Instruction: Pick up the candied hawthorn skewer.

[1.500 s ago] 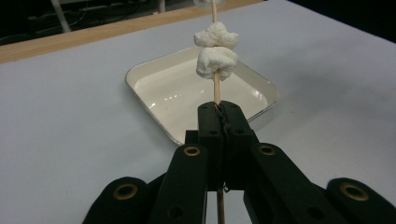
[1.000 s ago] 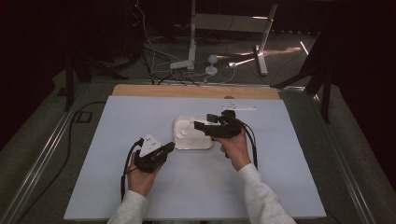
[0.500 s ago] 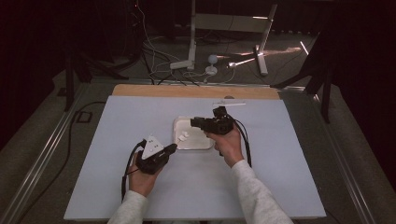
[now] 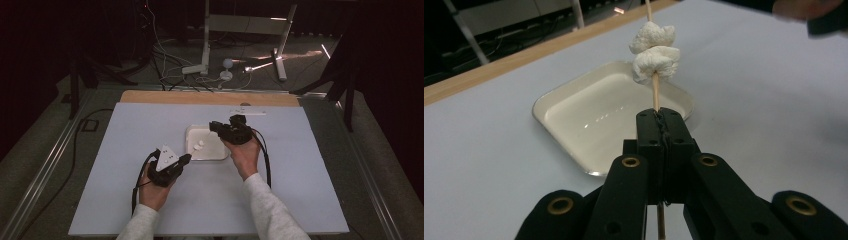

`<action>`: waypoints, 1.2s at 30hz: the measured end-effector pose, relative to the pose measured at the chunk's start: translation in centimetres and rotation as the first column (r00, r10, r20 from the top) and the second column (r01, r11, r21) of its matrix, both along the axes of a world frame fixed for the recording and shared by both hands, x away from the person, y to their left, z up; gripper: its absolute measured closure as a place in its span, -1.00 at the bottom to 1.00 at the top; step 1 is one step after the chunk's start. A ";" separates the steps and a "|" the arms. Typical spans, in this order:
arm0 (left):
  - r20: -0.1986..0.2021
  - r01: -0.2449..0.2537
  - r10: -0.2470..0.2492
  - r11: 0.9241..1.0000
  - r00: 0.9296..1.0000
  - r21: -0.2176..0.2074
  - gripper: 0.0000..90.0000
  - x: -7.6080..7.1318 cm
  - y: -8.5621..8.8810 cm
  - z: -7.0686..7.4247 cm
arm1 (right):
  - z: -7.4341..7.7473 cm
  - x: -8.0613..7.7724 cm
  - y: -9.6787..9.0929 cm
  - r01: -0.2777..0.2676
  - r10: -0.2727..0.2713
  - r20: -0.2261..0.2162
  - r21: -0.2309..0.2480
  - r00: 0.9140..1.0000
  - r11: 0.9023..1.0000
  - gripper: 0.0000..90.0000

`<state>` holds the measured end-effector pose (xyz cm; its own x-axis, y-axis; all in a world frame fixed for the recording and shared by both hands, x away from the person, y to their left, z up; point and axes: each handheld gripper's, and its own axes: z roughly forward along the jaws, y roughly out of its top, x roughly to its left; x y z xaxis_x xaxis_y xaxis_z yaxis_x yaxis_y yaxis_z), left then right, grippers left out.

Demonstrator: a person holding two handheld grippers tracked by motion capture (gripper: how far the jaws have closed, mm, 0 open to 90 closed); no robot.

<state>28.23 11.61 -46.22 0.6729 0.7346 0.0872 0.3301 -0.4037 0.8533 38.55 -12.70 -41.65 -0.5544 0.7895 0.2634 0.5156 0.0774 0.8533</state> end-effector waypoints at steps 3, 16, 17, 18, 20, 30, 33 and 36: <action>-0.034 -0.035 0.033 0.998 0.999 -0.057 1.00 0.2 0.9 -0.4 | 0.7 1.0 -2.6 0.057 -0.053 -0.030 0.116 0.998 0.992 0.83; -0.027 -0.071 0.069 0.992 0.997 -0.101 1.00 0.8 1.2 -0.2 | -0.9 1.2 -2.6 -0.061 0.061 -0.064 0.008 0.996 0.998 0.78; -0.029 -0.071 0.069 0.992 0.997 -0.100 1.00 0.8 1.3 -0.3 | -1.6 1.4 -2.2 -0.061 0.061 -0.081 0.000 0.995 0.998 0.78; -0.032 -0.073 0.070 0.992 0.997 -0.102 1.00 0.8 1.3 -0.3 | -1.8 1.5 -2.1 -0.060 0.060 -0.087 -0.003 0.994 0.998 0.78; -0.034 -0.073 0.070 0.992 0.997 -0.105 1.00 0.8 1.4 -0.4 | -2.5 1.6 -1.8 -0.059 0.057 -0.100 -0.012 0.993 0.998 0.77; -0.046 -0.080 0.075 0.990 0.996 -0.112 1.00 1.0 1.6 -0.6 | -5.1 2.2 -0.4 -0.052 0.036 -0.156 -0.095 0.987 0.994 0.61; -0.049 -0.079 0.074 0.990 0.996 -0.113 1.00 1.0 1.6 -0.6 | -5.2 2.3 -0.3 -0.042 0.025 -0.158 -0.102 0.987 0.994 0.35; -0.051 -0.081 0.076 0.990 0.996 -0.113 1.00 1.1 1.6 -0.6 | -5.3 2.3 -0.3 -0.037 0.018 -0.157 -0.114 0.987 0.993 0.11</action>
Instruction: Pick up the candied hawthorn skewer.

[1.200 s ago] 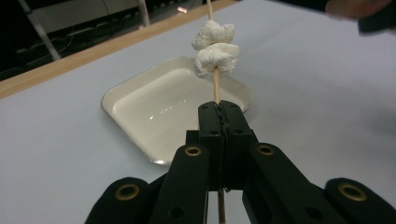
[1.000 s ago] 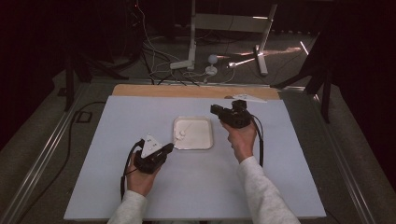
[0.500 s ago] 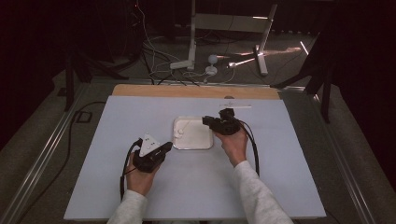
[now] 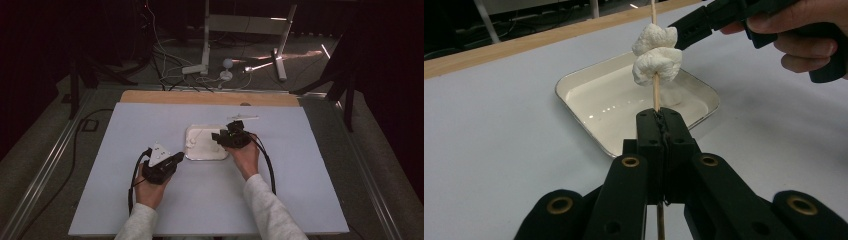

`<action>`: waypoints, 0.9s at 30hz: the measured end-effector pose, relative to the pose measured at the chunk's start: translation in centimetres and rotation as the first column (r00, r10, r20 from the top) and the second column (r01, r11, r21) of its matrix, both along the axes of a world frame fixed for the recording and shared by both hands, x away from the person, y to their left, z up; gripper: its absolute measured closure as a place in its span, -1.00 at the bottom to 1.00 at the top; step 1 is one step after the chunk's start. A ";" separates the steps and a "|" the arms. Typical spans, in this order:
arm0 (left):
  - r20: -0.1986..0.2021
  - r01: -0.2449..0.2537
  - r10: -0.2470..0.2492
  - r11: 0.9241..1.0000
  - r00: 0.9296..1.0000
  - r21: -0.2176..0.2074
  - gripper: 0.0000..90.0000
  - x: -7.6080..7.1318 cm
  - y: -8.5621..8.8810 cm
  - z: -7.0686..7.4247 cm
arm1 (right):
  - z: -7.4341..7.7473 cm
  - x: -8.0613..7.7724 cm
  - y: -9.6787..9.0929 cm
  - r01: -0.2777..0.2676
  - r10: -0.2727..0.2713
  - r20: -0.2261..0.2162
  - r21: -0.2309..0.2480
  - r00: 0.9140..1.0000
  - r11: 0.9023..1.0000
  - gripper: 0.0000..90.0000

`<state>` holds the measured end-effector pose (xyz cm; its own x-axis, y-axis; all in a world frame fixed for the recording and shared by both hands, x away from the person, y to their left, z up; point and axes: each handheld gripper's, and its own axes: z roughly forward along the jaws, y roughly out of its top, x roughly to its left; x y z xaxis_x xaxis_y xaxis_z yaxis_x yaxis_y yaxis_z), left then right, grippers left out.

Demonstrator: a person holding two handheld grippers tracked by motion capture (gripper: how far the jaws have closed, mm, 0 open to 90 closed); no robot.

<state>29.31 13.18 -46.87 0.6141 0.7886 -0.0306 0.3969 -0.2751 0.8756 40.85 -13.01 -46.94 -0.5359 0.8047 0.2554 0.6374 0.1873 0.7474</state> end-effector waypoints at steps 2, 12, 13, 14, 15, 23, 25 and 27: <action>0.000 -0.001 0.001 1.000 1.000 0.002 1.00 0.0 0.0 0.0 | 0.3 -0.2 -0.1 -0.002 0.002 0.000 0.021 1.000 1.000 -0.11; 0.002 -0.004 0.004 1.000 1.000 0.005 1.00 0.0 0.0 0.0 | 1.5 -1.6 0.0 -0.055 0.054 0.014 0.090 0.998 0.994 -0.39; 0.001 -0.004 0.004 1.000 1.000 0.004 1.00 0.0 0.0 0.0 | 1.7 -1.7 0.0 -0.061 0.059 0.015 0.104 0.998 0.993 -0.41; 0.002 -0.005 0.005 1.000 1.000 0.004 1.00 0.0 -0.1 0.0 | 2.0 -2.0 0.2 -0.074 0.072 0.019 0.120 0.997 0.990 -0.42; 0.002 -0.005 0.005 1.000 1.000 0.006 1.00 0.0 -0.1 0.0 | 2.1 -2.1 0.2 -0.079 0.077 0.019 0.124 0.997 0.989 -0.43; 0.003 -0.002 0.002 1.000 1.000 0.005 1.00 0.0 -0.2 -0.1 | 2.7 -2.9 1.2 -0.127 0.125 0.023 0.166 0.992 0.978 -0.38; 0.006 -0.001 0.001 1.000 1.000 0.004 1.00 0.0 -0.2 0.0 | 2.8 -3.0 1.5 -0.142 0.140 0.019 0.171 0.990 0.975 -0.34; 0.006 -0.001 0.001 1.000 1.000 0.004 1.00 -0.1 -0.2 0.0 | 2.8 -3.1 1.8 -0.153 0.152 0.019 0.177 0.988 0.972 -0.27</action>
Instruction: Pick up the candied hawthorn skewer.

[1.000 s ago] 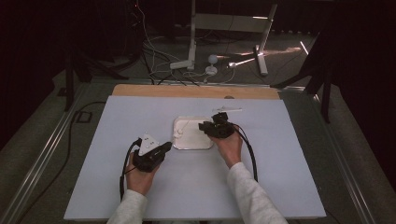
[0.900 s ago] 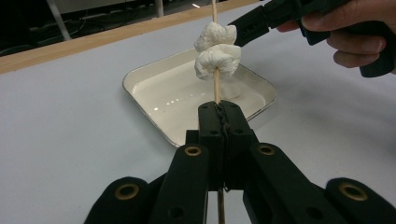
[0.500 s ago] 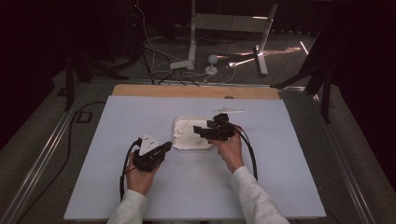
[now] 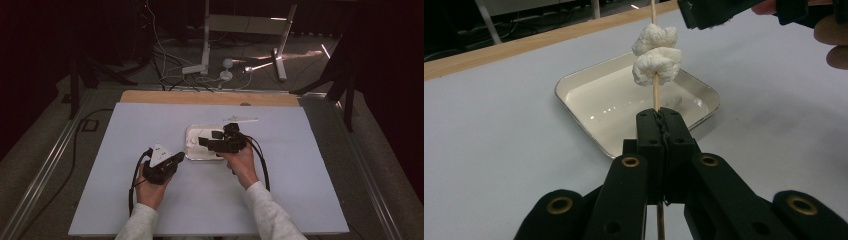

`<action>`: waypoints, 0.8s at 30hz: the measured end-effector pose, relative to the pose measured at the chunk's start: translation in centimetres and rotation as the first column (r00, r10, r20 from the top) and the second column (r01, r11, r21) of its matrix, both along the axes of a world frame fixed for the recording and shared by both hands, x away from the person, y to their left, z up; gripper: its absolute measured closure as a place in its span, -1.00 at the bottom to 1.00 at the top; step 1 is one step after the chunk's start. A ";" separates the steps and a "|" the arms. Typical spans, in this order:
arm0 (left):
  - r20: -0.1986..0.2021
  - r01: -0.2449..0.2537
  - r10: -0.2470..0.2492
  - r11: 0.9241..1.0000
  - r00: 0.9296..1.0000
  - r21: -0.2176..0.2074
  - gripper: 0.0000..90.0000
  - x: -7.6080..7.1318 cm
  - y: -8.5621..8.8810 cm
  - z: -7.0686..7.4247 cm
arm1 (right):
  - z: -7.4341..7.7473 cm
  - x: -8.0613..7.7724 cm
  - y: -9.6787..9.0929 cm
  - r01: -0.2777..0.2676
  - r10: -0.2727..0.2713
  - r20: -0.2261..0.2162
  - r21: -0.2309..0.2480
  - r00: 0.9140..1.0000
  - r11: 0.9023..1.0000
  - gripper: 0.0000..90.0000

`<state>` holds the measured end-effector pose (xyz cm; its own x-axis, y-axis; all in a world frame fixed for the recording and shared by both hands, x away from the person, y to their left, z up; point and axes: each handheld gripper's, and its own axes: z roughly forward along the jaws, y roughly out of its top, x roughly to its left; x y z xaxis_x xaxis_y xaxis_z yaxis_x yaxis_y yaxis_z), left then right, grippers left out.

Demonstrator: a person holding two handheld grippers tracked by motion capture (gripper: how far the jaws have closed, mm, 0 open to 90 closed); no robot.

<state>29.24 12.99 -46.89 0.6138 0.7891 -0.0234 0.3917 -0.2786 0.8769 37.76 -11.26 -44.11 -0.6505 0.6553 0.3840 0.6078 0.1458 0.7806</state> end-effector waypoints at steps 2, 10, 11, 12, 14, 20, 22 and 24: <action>0.000 0.001 -0.001 1.000 1.000 0.000 1.00 0.0 0.0 0.0 | 0.0 -0.1 0.2 -0.012 0.012 -0.004 0.009 1.000 1.000 -0.21; 0.007 0.007 -0.007 1.000 1.000 -0.003 1.00 -0.1 -0.2 0.0 | 0.1 -0.2 0.9 -0.033 0.035 -0.027 0.052 0.999 0.998 0.03; 0.008 0.008 -0.008 1.000 1.000 -0.001 1.00 -0.1 -0.2 0.0 | 0.1 -0.2 0.9 -0.033 0.035 -0.027 0.052 0.999 0.998 0.03; 0.009 0.008 -0.008 1.000 1.000 -0.003 1.00 -0.1 -0.2 0.0 | 0.0 -0.2 1.0 -0.039 0.041 -0.029 0.056 0.999 0.998 0.07; 0.010 0.009 -0.009 1.000 1.000 -0.005 1.00 -0.1 -0.3 0.0 | 0.0 -0.1 1.1 -0.049 0.051 -0.038 0.068 0.998 0.997 0.21; 0.014 0.013 -0.013 1.000 1.000 -0.009 0.99 -0.1 -0.3 -0.1 | -0.2 0.0 1.1 -0.061 0.066 -0.057 0.090 0.996 0.994 0.36; 0.017 0.015 -0.015 1.000 1.000 -0.012 0.99 -0.1 -0.3 -0.1 | -0.3 0.1 1.1 -0.065 0.071 -0.064 0.094 0.995 0.993 0.38; 0.019 0.020 -0.019 1.000 1.000 -0.012 0.99 -0.1 -0.3 -0.1 | -0.4 0.1 1.2 -0.072 0.081 -0.082 0.115 0.993 0.991 0.46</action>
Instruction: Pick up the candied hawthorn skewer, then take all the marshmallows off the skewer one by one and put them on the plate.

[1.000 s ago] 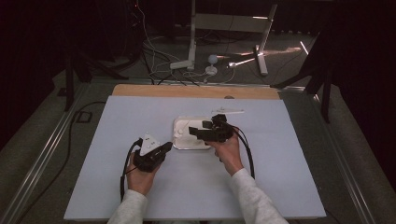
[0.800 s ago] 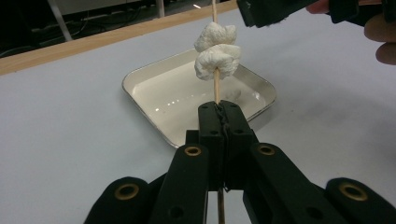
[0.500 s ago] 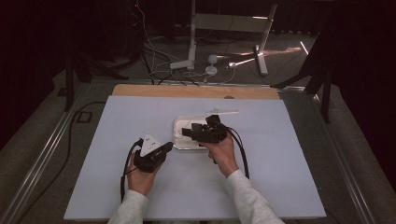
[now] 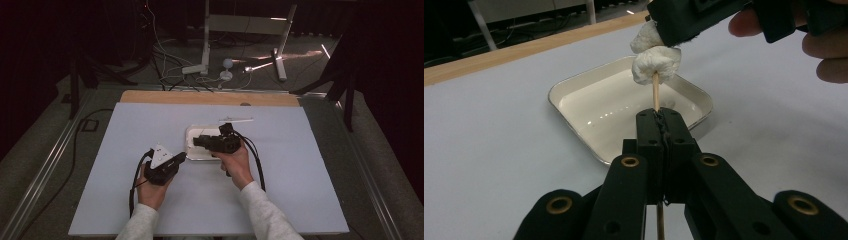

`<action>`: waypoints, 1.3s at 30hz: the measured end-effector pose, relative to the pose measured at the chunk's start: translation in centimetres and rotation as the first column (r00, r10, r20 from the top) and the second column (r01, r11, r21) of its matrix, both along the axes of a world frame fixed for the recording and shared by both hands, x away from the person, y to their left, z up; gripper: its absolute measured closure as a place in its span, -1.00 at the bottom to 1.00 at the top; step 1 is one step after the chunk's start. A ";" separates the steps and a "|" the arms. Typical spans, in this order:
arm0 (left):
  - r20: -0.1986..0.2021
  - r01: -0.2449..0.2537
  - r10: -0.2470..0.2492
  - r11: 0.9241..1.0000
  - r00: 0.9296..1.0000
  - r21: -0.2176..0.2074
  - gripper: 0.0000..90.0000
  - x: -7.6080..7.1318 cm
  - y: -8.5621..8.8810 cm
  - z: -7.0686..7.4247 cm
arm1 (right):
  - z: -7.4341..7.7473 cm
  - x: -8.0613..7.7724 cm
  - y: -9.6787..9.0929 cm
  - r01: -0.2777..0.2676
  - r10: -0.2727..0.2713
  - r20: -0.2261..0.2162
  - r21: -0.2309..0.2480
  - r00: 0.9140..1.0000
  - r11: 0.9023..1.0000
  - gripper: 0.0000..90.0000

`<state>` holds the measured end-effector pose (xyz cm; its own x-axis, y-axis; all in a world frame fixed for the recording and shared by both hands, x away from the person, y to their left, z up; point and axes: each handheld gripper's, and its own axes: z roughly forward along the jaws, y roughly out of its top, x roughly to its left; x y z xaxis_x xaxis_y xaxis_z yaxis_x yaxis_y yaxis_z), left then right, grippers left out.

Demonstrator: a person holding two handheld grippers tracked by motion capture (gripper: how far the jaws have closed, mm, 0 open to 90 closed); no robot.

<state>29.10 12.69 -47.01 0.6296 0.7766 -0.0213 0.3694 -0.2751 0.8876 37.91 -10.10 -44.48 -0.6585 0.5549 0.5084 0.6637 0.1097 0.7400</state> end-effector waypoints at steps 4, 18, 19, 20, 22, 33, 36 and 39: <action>-0.024 0.015 -0.016 1.000 1.000 -0.010 0.98 0.3 0.0 -0.3 | 0.1 0.0 0.0 -0.035 0.035 -0.011 0.037 0.999 0.999 0.62; -0.019 0.010 -0.010 1.000 1.000 0.014 1.00 0.2 -0.3 -0.4 | 0.4 -0.3 0.4 -0.068 0.067 0.024 0.061 0.997 0.996 0.40; -0.013 0.011 -0.011 1.000 1.000 0.015 1.00 0.2 -0.3 -0.3 | 0.4 -0.3 0.5 -0.071 0.070 0.021 0.054 0.997 0.996 0.40; -0.009 0.010 -0.010 1.000 1.000 0.015 1.00 0.1 -0.3 -0.3 | 0.3 -0.4 0.6 -0.075 0.074 0.015 0.053 0.997 0.996 0.37; -0.002 0.010 -0.010 1.000 1.000 0.018 1.00 0.0 -0.4 -0.2 | 0.2 -0.4 0.8 -0.079 0.078 0.007 0.051 0.997 0.996 0.38; 0.005 0.024 -0.024 0.999 1.000 0.030 1.00 0.1 -0.5 -0.1 | 0.5 -0.3 0.3 -0.039 0.040 -0.016 0.075 0.999 0.996 0.74; -0.004 0.013 -0.012 0.997 1.000 0.079 1.00 0.1 -0.7 -0.2 | 0.8 -0.3 -0.2 0.031 -0.032 0.011 0.090 0.999 0.996 0.78; -0.002 0.026 -0.026 0.999 1.000 0.038 1.00 0.0 -0.3 -0.2 | 1.1 0.4 -1.4 0.067 -0.066 -0.010 0.132 0.998 0.989 0.79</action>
